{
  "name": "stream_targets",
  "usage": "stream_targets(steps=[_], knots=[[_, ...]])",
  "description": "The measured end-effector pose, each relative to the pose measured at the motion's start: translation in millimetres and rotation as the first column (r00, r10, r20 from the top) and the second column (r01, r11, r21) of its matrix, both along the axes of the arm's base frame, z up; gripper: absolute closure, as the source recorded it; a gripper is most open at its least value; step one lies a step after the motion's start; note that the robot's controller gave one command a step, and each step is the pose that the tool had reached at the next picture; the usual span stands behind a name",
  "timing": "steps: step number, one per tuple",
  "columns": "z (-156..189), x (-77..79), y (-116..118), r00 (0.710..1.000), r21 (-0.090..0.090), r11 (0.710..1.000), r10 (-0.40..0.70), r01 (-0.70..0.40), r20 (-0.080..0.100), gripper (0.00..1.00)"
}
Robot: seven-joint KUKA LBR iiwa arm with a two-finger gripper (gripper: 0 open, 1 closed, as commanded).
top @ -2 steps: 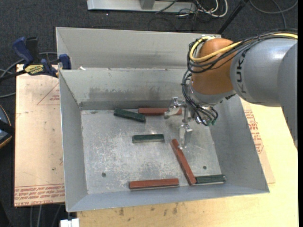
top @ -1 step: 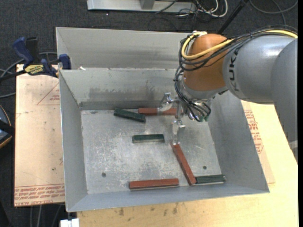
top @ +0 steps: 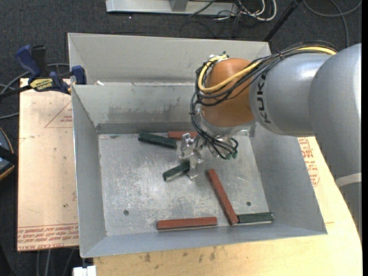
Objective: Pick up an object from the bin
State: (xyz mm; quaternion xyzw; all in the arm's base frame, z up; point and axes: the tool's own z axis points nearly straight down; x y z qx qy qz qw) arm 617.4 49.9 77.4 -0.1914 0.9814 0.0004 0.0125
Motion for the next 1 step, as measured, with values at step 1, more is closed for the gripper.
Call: stream_targets(steps=[1], knots=[[0.0,0.0,0.0,1.000,0.000,1.000,0.000,0.000,0.000,1.00]])
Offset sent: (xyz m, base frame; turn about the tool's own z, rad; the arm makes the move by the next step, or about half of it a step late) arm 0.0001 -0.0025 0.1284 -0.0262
